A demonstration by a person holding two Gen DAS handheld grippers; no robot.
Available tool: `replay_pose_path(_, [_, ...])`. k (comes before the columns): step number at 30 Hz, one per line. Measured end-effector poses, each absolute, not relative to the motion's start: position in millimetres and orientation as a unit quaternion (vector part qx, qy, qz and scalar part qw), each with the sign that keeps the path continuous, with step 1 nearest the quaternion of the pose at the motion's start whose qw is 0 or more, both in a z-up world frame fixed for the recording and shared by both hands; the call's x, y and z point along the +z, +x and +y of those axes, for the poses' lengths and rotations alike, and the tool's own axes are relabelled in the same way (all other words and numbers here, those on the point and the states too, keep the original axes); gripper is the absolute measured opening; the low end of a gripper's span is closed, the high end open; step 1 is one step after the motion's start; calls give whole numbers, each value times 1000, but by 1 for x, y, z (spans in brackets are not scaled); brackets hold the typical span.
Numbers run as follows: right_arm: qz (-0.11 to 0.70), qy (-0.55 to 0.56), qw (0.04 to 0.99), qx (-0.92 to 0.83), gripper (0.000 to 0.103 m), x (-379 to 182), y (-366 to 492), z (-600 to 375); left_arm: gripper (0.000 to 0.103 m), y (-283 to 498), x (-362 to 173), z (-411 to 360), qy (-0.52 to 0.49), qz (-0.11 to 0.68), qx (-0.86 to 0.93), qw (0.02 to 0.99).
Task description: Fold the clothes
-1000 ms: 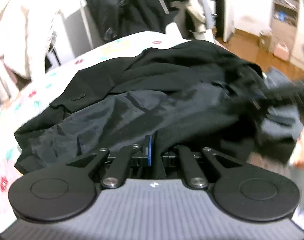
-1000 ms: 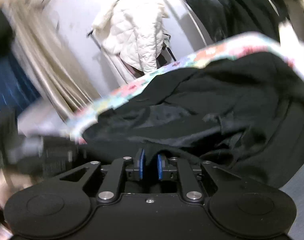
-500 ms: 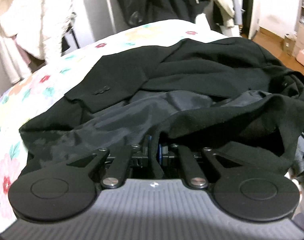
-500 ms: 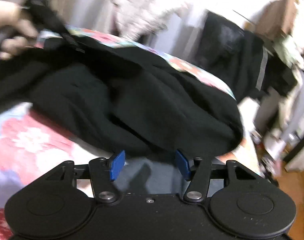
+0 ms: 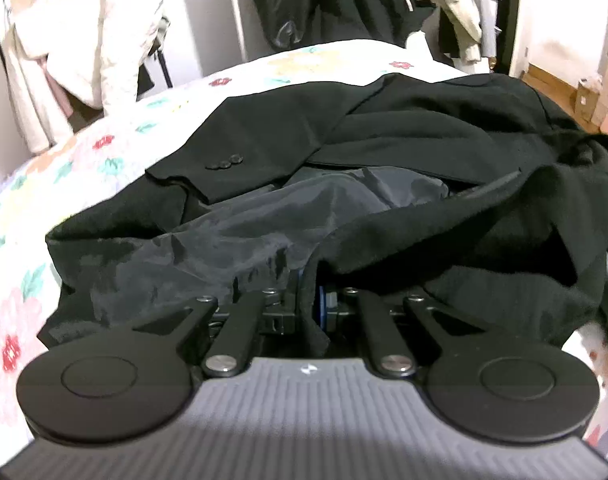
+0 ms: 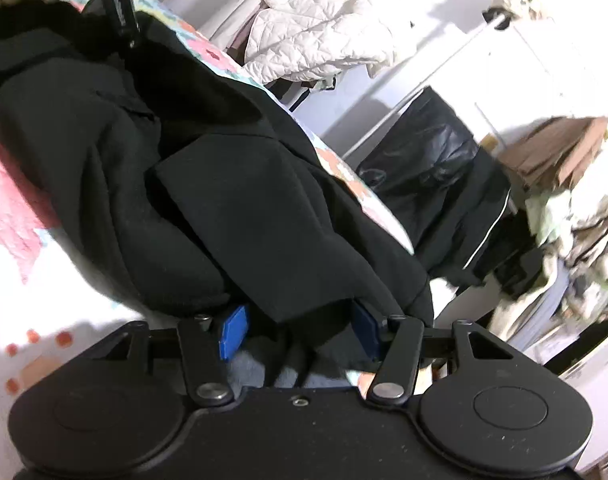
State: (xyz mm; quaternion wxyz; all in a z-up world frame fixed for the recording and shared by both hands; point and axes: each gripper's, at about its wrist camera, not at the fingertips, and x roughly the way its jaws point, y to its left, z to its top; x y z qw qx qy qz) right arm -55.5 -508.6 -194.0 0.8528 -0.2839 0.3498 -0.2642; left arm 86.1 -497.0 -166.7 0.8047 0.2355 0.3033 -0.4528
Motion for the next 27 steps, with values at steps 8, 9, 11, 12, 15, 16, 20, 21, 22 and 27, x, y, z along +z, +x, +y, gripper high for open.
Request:
replay_pose_path(8, [259,-110,935,-217,1,-144,-65,-534,8,83,-144,-474,217,272,-477,807])
replay_pose_path(9, [237,-76,944,-216,1,-135,-76,-541,8,85,-137,-473,209,276,-483,805])
replay_pose_path(11, [194,-9,957,-215,1,-116,-99,-555,8,87,-121,-475,199,279,-501,795])
replay_pose_path(12, [175,26,960,-216,1,-110,-115,-566,8,85,-111,-481,207,273,-516,785])
replay_pose_path(15, [138,106,958,-230,0,-101,-157,-596,14,76,-85,-509,254,264,-560,743])
replay_pose_path(16, [138,124,952,-245,0,-104,-171,-602,25,70,-83,-523,282,273,-565,726])
replay_pose_path(20, [186,191,920,-287,1,-133,-191,-621,32,49,-108,-571,338,318,-550,694])
replay_pose_path(21, [208,191,916,-286,1,-142,-184,-623,32,43,-121,-579,352,316,-547,690])
replay_pose_path(22, [223,178,916,-284,1,-147,-178,-621,30,39,-133,-584,361,314,-545,689])
replay_pose_path(27, [237,142,921,-276,22,-154,-161,-615,23,44,-173,-583,339,323,-551,691])
